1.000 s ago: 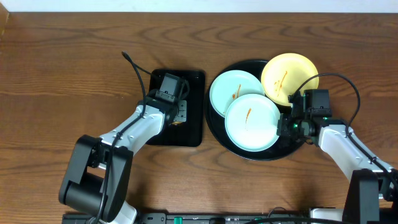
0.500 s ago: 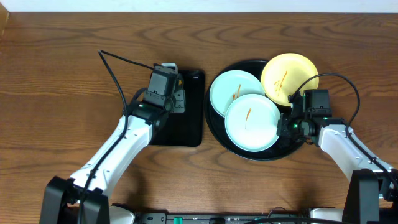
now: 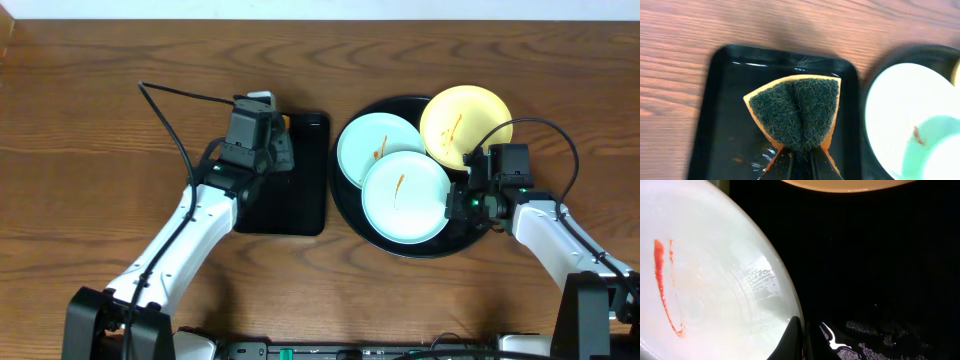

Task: Clean dirty plates on tray and stack at the side
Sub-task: 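Lift the sponge with the left gripper toward the held plate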

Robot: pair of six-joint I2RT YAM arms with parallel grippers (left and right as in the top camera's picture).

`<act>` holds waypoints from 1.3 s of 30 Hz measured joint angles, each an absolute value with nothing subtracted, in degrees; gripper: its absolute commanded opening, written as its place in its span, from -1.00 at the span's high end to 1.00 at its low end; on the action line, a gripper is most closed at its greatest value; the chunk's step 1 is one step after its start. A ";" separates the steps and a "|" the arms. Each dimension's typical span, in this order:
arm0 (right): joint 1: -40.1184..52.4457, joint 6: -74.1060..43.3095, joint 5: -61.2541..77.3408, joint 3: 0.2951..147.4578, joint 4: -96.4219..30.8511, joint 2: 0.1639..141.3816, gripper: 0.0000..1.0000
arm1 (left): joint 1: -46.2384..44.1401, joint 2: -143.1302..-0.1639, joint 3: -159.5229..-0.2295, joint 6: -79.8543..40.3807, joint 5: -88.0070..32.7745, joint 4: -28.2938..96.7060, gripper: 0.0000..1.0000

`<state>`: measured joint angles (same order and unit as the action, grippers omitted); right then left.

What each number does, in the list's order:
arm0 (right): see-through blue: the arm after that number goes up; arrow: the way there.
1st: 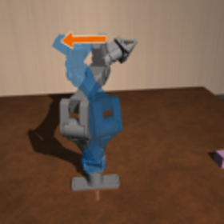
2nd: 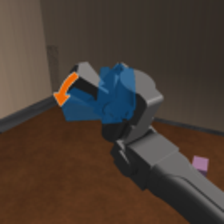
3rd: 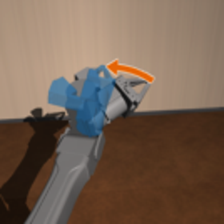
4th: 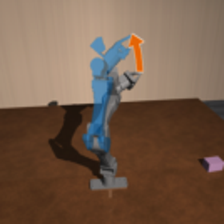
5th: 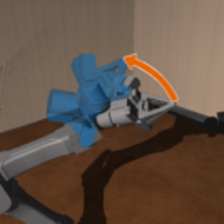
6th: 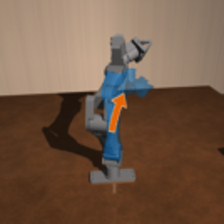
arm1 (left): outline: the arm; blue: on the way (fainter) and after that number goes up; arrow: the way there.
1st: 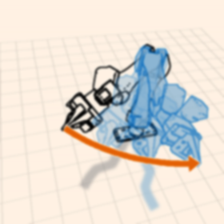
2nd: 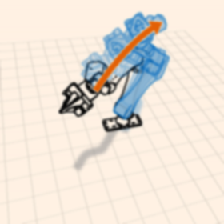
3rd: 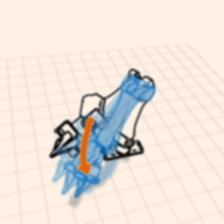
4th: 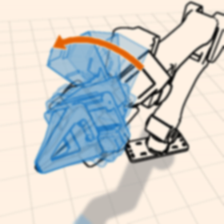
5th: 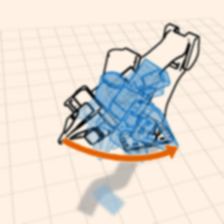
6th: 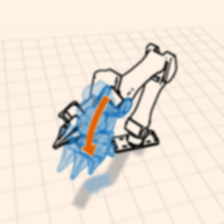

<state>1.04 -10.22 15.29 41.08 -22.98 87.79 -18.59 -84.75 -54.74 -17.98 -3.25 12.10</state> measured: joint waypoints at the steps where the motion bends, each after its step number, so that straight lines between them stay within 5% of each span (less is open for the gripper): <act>1: 1.04 -10.22 15.51 41.08 -23.00 87.79 0.98 | -18.85 -84.75 -54.74 -18.17 -4.78 11.99 0.85; 12: 1.04 -10.22 17.04 41.06 -23.09 87.79 0.98 | -19.57 -84.75 -57.21 -24.14 -15.20 11.27 0.85; 39: 1.04 -10.22 17.17 41.08 -23.33 87.79 0.98 | -19.57 -84.75 -57.47 -24.21 -14.72 8.82 0.85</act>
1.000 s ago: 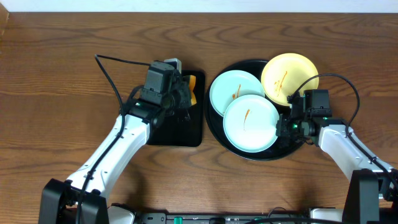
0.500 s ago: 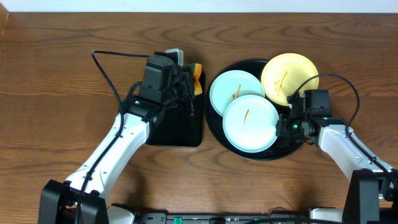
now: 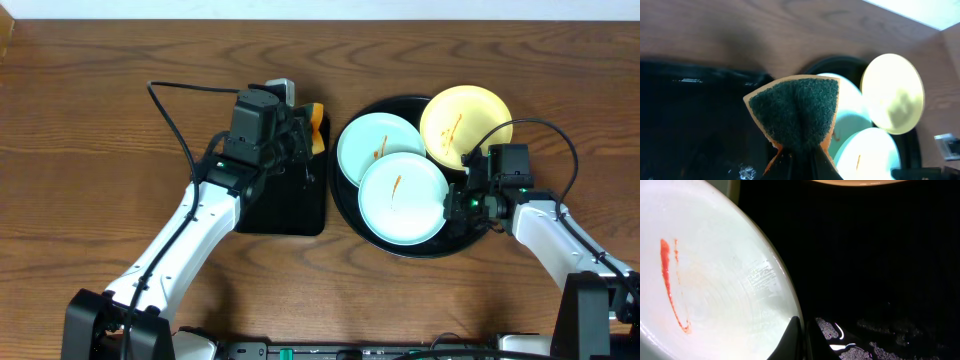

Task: Clean dirty plates on tray and stack at the side
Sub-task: 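Lift the sponge with the left gripper toward the held plate, then scrub the light-blue plate with the sponge in the left gripper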

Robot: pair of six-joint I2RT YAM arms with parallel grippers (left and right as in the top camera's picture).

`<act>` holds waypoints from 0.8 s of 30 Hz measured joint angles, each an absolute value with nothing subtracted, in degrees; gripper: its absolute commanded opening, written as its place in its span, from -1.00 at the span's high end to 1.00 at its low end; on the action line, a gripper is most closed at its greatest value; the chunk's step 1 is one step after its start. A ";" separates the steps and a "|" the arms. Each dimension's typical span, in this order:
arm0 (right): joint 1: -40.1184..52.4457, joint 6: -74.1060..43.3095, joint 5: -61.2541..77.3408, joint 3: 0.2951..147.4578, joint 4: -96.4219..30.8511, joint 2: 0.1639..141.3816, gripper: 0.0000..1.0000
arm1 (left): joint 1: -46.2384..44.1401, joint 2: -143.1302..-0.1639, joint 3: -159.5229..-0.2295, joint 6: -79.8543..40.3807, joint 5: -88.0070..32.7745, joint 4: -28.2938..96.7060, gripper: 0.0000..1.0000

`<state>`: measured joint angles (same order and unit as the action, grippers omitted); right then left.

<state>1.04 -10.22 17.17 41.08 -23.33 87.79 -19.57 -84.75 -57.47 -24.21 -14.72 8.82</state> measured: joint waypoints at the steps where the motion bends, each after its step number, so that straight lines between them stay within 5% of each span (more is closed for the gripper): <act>1: 1.04 -10.22 17.17 41.08 -23.33 87.79 0.98 | -19.57 -84.75 -57.47 -24.21 -14.15 9.30 0.85; 8: 1.04 -10.22 17.19 41.08 -23.38 87.79 0.98 | -19.46 -86.17 -57.49 -26.87 -7.35 12.95 0.85; 24: 1.04 -10.22 18.17 41.06 -23.51 87.79 0.97 | -32.95 -97.12 -58.96 -36.27 -26.79 -3.38 0.85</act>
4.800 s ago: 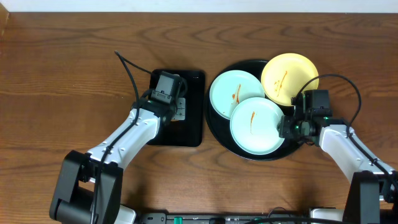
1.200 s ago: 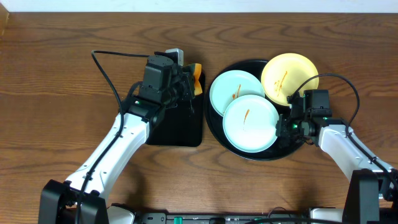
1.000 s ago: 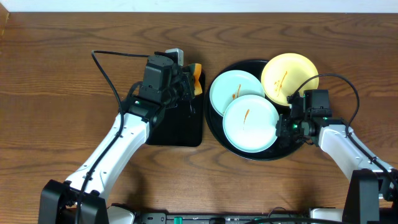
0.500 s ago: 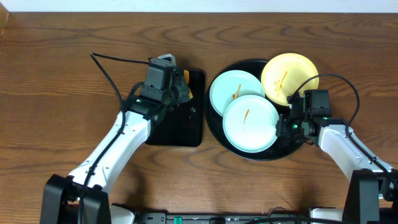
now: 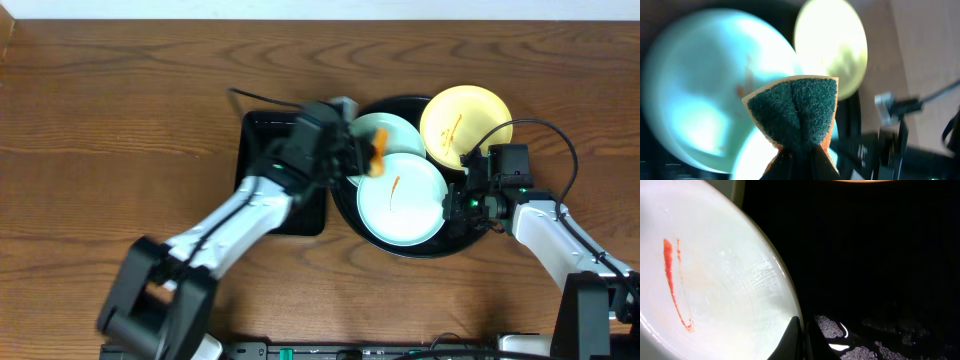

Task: Clean dirty plates on tray and stack at the side
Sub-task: 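Scrub the light-blue plate with the sponge in the left gripper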

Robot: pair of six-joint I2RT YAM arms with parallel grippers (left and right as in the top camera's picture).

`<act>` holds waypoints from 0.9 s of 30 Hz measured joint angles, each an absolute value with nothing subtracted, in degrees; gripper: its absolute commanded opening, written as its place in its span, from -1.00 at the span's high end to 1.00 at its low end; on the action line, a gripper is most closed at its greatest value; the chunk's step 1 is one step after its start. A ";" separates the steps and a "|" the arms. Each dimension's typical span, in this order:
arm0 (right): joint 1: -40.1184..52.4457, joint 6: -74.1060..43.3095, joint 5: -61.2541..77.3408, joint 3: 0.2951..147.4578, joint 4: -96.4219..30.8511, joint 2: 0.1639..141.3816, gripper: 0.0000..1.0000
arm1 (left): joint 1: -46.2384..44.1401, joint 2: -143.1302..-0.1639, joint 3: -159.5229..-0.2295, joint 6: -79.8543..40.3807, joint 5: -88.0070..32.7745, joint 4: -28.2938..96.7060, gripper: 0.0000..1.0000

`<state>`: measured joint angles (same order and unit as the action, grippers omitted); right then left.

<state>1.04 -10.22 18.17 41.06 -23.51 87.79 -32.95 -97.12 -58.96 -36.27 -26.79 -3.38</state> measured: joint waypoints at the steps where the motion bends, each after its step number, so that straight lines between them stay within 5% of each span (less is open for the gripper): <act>1: 1.04 -10.20 18.22 41.06 -23.51 87.79 0.98 | -33.87 -97.97 -59.13 -36.32 -26.92 -3.90 0.85; 15: 1.06 -10.20 18.35 41.06 -24.53 87.79 0.98 | -42.94 -109.60 -60.14 -37.74 -25.85 -11.09 0.85; 27: 2.24 -10.20 19.51 41.06 -24.91 87.79 0.98 | -39.66 -109.01 -62.11 -34.24 -23.57 4.64 0.85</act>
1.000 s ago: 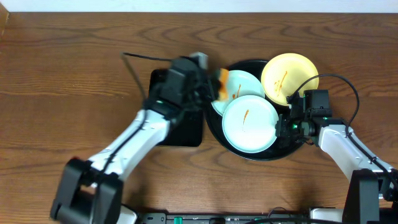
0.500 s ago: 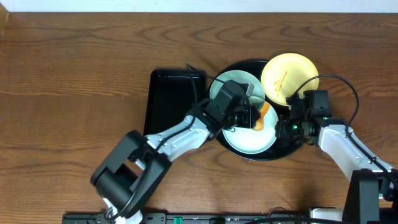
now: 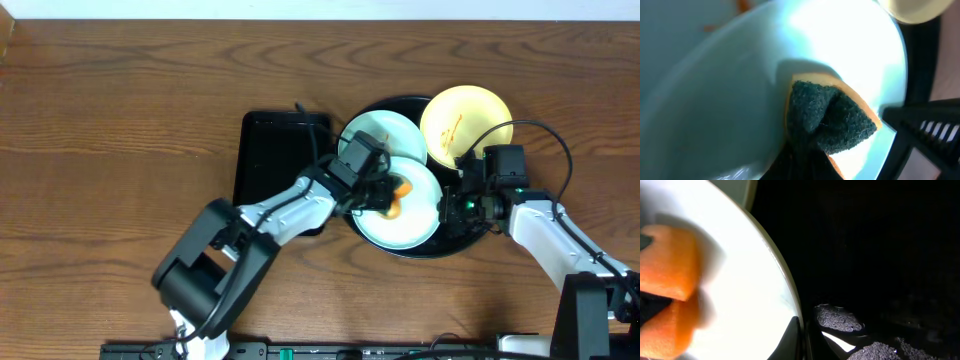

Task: Clean dirty plates on tray and stack at the side
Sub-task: 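Scrub the light-blue plate with the sponge in the left gripper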

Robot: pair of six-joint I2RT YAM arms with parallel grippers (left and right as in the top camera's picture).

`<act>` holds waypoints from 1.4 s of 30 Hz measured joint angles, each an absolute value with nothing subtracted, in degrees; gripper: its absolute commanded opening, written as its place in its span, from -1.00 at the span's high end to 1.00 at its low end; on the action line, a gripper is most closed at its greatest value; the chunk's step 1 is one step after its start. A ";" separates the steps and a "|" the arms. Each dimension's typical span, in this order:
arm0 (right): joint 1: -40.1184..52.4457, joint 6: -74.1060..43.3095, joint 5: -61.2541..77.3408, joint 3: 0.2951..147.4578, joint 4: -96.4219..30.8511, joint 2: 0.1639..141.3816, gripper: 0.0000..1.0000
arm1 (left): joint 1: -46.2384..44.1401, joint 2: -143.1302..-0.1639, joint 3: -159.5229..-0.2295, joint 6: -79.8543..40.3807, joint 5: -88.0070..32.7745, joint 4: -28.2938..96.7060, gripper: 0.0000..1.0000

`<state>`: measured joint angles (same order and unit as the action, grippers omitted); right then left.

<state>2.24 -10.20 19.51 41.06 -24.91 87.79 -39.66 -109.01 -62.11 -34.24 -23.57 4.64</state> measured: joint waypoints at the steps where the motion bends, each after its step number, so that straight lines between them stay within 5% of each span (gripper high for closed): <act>1: 2.24 -10.22 19.53 41.06 -24.93 87.79 0.97 | -39.24 -108.27 -62.11 -33.52 -23.59 6.22 0.85; 13: 2.24 -10.22 19.33 41.06 -25.43 87.79 0.98 | -38.61 -97.80 -61.60 -28.10 -23.35 7.86 0.85; 27: 2.22 -10.20 19.31 41.06 -25.61 87.79 0.98 | -43.55 -104.73 -61.41 -26.70 -18.87 10.11 0.85; 42: 2.24 -5.87 11.22 44.25 -30.09 77.60 0.98 | -28.49 -90.13 -61.36 -23.55 -22.28 16.47 0.85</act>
<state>2.24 -5.87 11.22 44.25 -30.09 77.60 -28.49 -90.13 -61.36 -23.55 -22.28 16.47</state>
